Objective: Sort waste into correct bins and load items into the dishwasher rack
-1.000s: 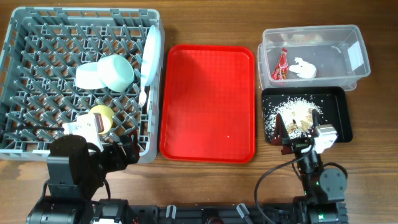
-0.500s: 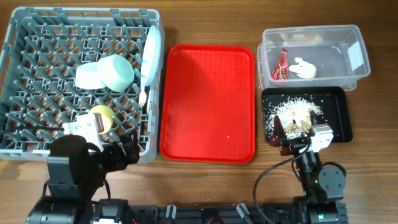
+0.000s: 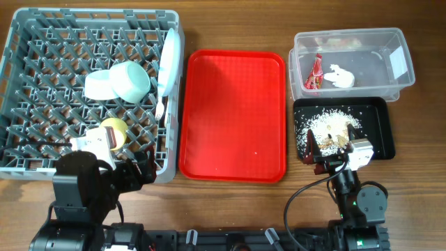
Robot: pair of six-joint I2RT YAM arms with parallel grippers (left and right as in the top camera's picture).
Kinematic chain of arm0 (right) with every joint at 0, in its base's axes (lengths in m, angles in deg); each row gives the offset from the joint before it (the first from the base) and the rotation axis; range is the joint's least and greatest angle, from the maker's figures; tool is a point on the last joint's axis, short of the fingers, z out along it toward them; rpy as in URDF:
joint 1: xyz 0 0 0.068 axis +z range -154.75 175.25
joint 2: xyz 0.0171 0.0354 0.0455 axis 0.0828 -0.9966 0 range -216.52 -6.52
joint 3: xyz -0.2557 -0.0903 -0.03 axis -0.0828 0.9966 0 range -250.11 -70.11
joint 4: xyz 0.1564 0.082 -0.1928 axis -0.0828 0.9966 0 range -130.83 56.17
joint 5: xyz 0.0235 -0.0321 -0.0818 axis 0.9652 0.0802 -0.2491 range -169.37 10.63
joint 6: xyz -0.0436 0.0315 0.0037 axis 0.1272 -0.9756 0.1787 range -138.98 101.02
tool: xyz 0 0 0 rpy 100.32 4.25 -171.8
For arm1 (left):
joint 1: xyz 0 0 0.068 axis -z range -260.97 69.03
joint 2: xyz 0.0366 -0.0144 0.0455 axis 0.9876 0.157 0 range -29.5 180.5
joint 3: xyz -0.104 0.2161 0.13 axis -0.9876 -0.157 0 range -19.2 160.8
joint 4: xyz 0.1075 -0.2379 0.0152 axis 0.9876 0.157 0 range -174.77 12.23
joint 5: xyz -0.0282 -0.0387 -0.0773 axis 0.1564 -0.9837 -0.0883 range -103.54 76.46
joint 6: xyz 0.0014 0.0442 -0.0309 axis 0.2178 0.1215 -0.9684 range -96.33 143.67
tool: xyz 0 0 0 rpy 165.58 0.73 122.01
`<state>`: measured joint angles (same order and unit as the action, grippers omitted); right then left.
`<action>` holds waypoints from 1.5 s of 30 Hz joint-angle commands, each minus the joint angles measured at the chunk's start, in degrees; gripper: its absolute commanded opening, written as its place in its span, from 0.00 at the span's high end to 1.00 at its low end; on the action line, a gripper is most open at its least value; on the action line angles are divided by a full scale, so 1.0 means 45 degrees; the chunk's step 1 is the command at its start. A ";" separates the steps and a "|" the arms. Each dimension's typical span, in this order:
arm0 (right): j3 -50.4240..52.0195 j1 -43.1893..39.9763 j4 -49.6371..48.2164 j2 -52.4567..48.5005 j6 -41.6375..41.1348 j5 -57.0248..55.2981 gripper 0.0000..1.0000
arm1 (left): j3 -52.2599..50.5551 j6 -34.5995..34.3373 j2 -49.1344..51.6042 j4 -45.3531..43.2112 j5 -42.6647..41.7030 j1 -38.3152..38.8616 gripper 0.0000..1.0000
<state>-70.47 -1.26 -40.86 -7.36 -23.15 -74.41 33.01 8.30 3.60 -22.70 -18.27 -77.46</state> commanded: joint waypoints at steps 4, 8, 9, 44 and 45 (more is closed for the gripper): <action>0.0015 -0.0029 -0.0068 0.0141 0.0228 0.0223 0.00 | -0.0083 0.0000 -0.0612 -0.0102 0.0758 -0.0005 0.00; 0.0015 -0.0029 -0.0068 0.0141 0.0223 0.0228 0.00 | -0.1345 0.0039 -0.2001 -0.1783 0.0991 -0.0447 0.00; 0.0015 -0.0029 -0.0068 0.0141 0.0228 0.0228 0.00 | -0.1860 0.0039 -0.2380 -0.2331 0.1030 -0.0486 0.00; 0.0015 -0.0029 -0.0068 0.0141 0.0223 0.0228 0.00 | -1.1531 0.0228 -0.7286 -1.2828 0.0593 -0.0534 0.00; 0.0015 -0.0029 -0.0068 0.0141 0.0223 0.0223 0.00 | -1.1531 0.0228 -0.7286 -1.2828 0.0593 -0.0534 0.00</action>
<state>-70.47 -1.26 -40.88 -7.34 -23.15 -74.24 -18.71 9.41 -28.72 -80.86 -15.11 -79.54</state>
